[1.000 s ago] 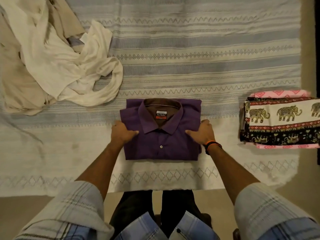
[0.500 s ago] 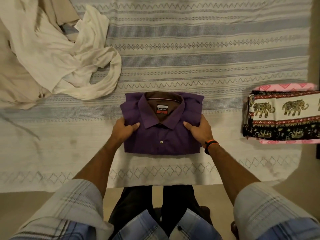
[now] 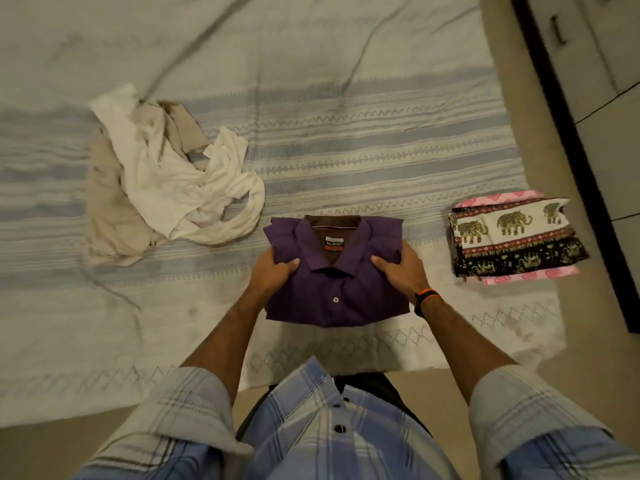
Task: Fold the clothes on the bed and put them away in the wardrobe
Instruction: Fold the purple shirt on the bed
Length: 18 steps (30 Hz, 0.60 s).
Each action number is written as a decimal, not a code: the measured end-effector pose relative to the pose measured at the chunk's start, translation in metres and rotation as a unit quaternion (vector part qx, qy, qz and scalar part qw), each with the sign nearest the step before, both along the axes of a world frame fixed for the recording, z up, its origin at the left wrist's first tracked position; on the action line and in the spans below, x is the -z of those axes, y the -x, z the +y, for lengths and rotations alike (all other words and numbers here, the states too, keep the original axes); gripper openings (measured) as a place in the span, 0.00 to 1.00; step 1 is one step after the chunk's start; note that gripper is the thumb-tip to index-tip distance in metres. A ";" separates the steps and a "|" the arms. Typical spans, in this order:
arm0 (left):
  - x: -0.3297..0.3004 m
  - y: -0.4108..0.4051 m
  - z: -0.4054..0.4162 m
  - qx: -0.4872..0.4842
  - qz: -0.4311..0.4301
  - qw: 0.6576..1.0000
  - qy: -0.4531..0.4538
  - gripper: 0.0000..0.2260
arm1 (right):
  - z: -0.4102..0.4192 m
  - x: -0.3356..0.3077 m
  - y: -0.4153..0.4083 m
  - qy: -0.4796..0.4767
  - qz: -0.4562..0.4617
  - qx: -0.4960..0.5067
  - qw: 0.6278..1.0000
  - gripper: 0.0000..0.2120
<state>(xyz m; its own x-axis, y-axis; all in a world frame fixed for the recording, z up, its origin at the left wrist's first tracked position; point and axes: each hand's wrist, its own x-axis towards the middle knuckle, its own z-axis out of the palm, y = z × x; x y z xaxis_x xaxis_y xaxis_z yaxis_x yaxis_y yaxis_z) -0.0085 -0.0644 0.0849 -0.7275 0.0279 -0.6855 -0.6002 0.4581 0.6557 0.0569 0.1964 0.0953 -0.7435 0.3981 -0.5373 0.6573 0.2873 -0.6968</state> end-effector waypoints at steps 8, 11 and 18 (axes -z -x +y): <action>-0.043 -0.016 0.034 -0.001 0.019 0.999 -0.029 0.24 | 0.038 -0.041 -0.025 -0.015 0.052 0.020 0.998 0.23; -0.050 -0.020 0.062 -0.005 0.026 0.999 -0.036 0.21 | 0.068 -0.044 -0.025 -0.009 0.057 0.016 0.998 0.22; -0.058 -0.032 0.161 -0.082 0.053 0.995 -0.029 0.15 | 0.170 -0.048 -0.007 -0.018 0.073 -0.033 0.997 0.27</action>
